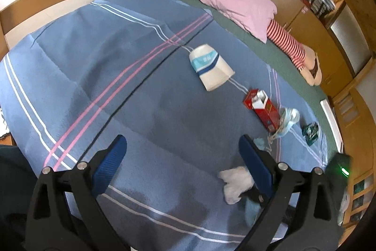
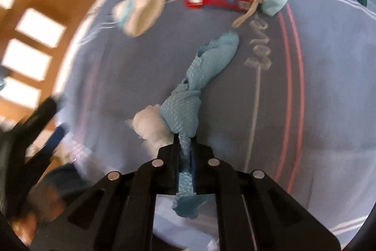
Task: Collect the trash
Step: 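Grasp the teal knitted cloth with the right tool while the left tool moves toward the white tissue, then grasp the white tissue with the left tool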
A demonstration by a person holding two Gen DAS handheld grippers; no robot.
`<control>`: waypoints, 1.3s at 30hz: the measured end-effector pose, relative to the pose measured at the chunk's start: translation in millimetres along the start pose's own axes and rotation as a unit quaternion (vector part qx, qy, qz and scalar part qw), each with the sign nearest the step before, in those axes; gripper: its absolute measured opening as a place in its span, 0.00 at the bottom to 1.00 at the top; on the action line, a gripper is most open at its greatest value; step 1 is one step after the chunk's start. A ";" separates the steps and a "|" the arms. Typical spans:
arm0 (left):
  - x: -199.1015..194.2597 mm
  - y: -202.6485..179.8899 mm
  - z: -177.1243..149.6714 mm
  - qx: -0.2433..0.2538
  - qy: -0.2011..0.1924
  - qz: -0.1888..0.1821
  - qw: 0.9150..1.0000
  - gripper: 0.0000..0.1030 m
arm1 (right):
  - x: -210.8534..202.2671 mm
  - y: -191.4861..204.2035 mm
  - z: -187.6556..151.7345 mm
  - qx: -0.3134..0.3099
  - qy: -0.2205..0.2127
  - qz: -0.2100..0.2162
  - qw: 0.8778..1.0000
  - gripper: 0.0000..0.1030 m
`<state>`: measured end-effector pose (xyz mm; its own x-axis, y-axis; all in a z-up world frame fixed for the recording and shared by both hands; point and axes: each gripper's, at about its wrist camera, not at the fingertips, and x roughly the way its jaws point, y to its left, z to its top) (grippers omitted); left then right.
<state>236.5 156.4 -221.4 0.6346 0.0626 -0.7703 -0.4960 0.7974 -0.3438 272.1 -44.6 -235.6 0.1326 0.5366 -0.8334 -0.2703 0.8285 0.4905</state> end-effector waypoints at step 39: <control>45.4 -107.5 -42.1 0.254 0.057 -0.077 0.963 0.89 | -95.3 -42.8 -53.5 0.079 -0.160 -0.122 0.976 0.29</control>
<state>293.7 48.2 -242.0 0.5931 -0.1225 -0.7958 -0.0303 0.9843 -0.1741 220.0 -139.8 -190.8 0.4729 0.3226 -0.8199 -0.0461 0.9383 0.3426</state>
